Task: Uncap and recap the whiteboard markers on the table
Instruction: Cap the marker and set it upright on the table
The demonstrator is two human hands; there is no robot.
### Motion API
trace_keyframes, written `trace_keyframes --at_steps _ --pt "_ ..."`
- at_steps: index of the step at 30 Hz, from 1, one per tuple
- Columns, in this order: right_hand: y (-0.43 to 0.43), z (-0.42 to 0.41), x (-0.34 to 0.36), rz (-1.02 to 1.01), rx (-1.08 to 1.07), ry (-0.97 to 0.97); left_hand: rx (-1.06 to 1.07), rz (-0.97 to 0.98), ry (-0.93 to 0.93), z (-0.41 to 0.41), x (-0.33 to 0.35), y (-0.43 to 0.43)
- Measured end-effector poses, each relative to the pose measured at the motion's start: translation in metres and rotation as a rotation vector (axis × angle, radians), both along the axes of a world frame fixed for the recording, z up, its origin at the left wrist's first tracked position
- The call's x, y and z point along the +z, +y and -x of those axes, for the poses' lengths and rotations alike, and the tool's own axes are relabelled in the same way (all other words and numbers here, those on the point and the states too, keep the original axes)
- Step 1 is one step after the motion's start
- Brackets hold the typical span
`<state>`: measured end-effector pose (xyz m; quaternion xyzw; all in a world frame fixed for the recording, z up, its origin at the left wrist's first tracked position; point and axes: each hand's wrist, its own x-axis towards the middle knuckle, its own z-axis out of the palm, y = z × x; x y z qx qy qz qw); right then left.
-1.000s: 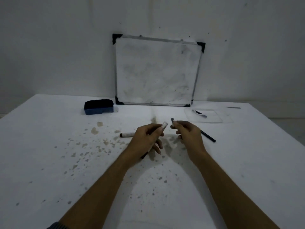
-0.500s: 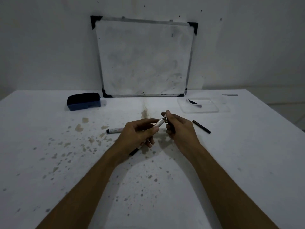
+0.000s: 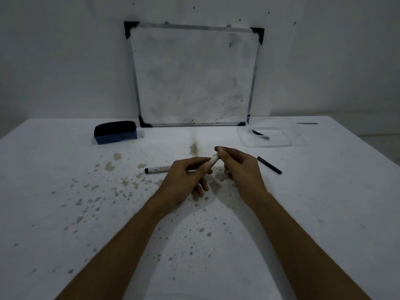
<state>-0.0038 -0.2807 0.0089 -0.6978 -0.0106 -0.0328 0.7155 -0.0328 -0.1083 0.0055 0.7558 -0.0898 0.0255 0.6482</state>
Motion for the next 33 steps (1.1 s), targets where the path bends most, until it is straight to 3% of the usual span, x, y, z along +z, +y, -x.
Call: trace_keyframes --at_steps 15,25,33 --pt "-0.002 -0.001 0.001 -0.161 0.302 -0.086 -0.214 0.186 0.205 -0.007 -0.001 0.028" --pt "0.002 0.003 0.003 -0.179 0.357 -0.016 -0.311 0.326 0.317 -0.006 0.006 0.029" --pt "-0.001 0.006 0.006 -0.126 0.368 -0.015 -0.273 0.285 0.294 -0.005 0.007 0.027"
